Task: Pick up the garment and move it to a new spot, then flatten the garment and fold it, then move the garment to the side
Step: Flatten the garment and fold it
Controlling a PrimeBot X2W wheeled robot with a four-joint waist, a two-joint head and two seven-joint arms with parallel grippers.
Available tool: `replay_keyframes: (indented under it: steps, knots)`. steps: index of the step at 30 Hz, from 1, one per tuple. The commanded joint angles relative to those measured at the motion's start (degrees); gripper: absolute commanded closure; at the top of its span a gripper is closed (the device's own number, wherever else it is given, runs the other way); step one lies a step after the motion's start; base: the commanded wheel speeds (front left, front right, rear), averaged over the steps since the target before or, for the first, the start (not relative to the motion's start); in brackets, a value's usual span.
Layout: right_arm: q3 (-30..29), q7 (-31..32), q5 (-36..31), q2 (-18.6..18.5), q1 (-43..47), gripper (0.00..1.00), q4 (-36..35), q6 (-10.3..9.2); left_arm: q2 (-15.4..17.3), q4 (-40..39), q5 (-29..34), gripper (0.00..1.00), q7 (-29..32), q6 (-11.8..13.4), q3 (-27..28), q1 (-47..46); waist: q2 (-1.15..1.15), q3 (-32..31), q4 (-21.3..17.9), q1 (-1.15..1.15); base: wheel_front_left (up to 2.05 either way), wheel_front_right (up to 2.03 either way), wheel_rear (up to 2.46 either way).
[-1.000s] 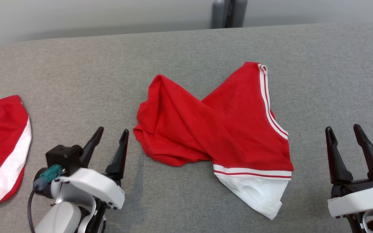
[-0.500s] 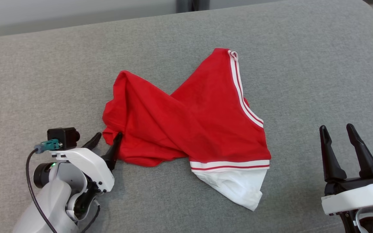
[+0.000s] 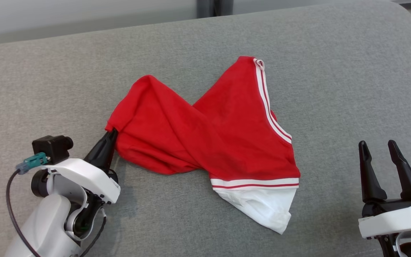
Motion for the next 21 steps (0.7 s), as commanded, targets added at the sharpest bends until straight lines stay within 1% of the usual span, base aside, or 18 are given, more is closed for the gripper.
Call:
replay_keyframes:
  steps: [1, 3, 6, 11, 15, 17, 19, 21]
  knots:
    - [-0.3, -0.3, 0.0, -0.2, 0.4, 0.00, 0.1, 0.00, 1.0, -2.1, 0.3, 1.00, -0.6, 0.5, 0.6, 0.7, 0.00, -0.5, 0.9, 0.00, 0.00, 0.00, 0.00]
    - [-0.5, -0.2, 0.0, -0.1, 0.5, 0.00, 0.1, 0.00, 2.2, -6.8, 0.6, 1.00, -0.9, 1.5, 1.3, 1.8, 0.00, -1.0, 1.8, 0.00, 0.00, 0.00, 0.00]
    - [-0.7, 0.0, -0.1, -0.1, 0.9, 0.00, 0.0, 0.00, 4.2, -15.1, 0.5, 1.00, 0.2, 3.5, 2.1, 4.4, 0.00, -1.5, 3.2, 0.00, 0.00, 0.00, 0.00]
    - [-1.0, 0.3, 0.0, 0.0, 1.1, 0.00, 0.1, 0.00, 9.0, -30.4, 1.6, 1.00, 4.1, 8.6, 3.4, 9.5, 0.00, -1.9, 5.1, 0.00, 0.00, 0.00, 0.00]
    - [-0.8, 0.5, 0.2, 0.1, 1.1, 0.00, 0.1, 0.00, 13.3, -40.9, 3.0, 1.00, 9.6, 13.1, 3.6, 13.4, 0.00, -1.6, 5.9, 0.00, 0.00, 0.00, 0.00]
    - [-0.6, 0.6, 0.2, 0.0, 0.6, 0.00, 0.2, 0.00, 14.4, -44.0, 3.2, 1.00, 12.6, 14.8, 2.8, 14.8, 0.00, -1.1, 5.8, 0.00, 0.00, 0.00, 0.00]
    - [-0.1, 0.5, 0.4, 0.1, 0.0, 0.00, 0.5, 0.00, 14.3, -44.3, 2.9, 1.00, 14.5, 15.9, 1.7, 15.7, 0.00, -0.7, 5.3, 0.00, 0.00, 0.00, 0.00]
    - [0.2, 0.4, 0.5, 0.1, -0.4, 0.00, 0.9, 0.00, 12.4, -42.4, 1.7, 1.00, 14.9, 15.7, 0.5, 15.7, 0.00, -0.1, 4.6, 0.00, 0.00, 0.00, 0.00]
